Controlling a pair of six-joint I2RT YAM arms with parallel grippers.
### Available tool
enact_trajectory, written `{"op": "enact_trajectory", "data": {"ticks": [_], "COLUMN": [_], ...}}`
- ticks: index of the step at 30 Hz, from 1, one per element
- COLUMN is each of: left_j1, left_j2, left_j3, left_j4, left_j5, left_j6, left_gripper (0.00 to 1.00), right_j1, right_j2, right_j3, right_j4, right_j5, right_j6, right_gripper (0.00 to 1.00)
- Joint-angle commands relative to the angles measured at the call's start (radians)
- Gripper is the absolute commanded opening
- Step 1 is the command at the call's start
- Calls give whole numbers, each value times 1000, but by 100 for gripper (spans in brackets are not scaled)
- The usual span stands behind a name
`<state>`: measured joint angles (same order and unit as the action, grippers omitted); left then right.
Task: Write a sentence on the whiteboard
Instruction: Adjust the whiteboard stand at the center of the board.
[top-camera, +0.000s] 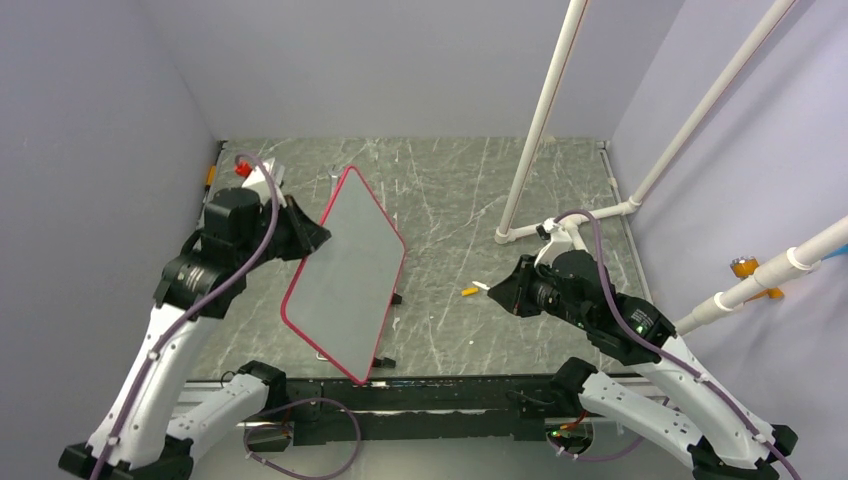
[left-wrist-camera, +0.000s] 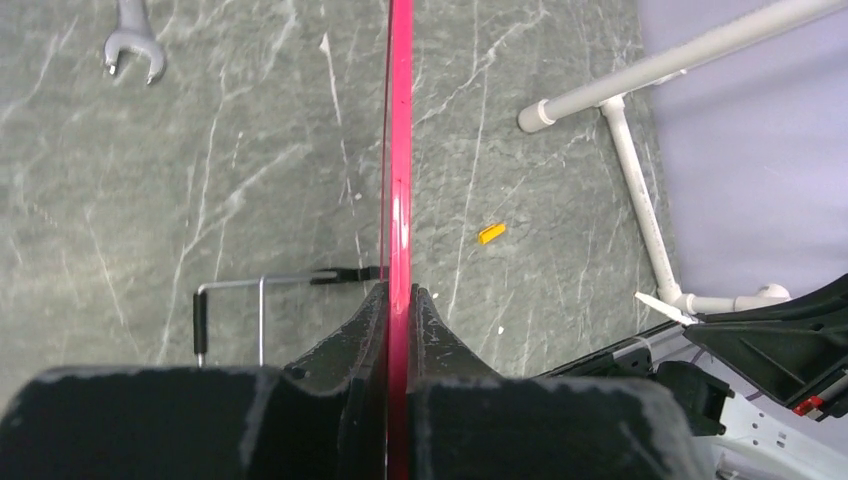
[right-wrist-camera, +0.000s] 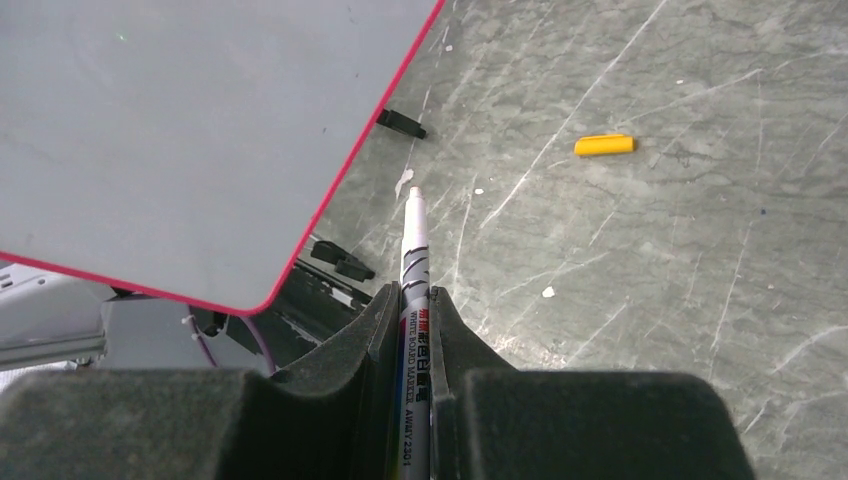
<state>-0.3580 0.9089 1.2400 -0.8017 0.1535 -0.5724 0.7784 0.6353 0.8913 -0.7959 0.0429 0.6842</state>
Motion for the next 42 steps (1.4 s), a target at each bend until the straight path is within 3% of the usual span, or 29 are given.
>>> {"op": "enact_trajectory", "data": {"ticks": [1,9,21,29,37,42], "left_j1": [-11,-15,-14,-15,-21,-22], "left_j2": [-142,-334,-470,-571,-521,-281], "left_j3": [-77,-259,-415,-589,-710,-592], "left_j4": [77,85,-6,52,279,379], "left_j5": [-73,-150,-193,-181,-113,-44], "left_j6": [-147,-221,-263,-359,-353,-173], "left_gripper": [0,0,0,0,0,0], "right_j1": [1,1,0,1,1,0], "right_j2": [9,18,48,65,54,42], "right_j3": [-3,-8,-15,-12,-12,-8], "right_j4": [59,66,83,89,75,56], "right_j5": [-25,-38,-37,-38,-25,-11], "right_j6": [13,19,16,9,9,7], "right_gripper": [0,0,0,0,0,0]}}
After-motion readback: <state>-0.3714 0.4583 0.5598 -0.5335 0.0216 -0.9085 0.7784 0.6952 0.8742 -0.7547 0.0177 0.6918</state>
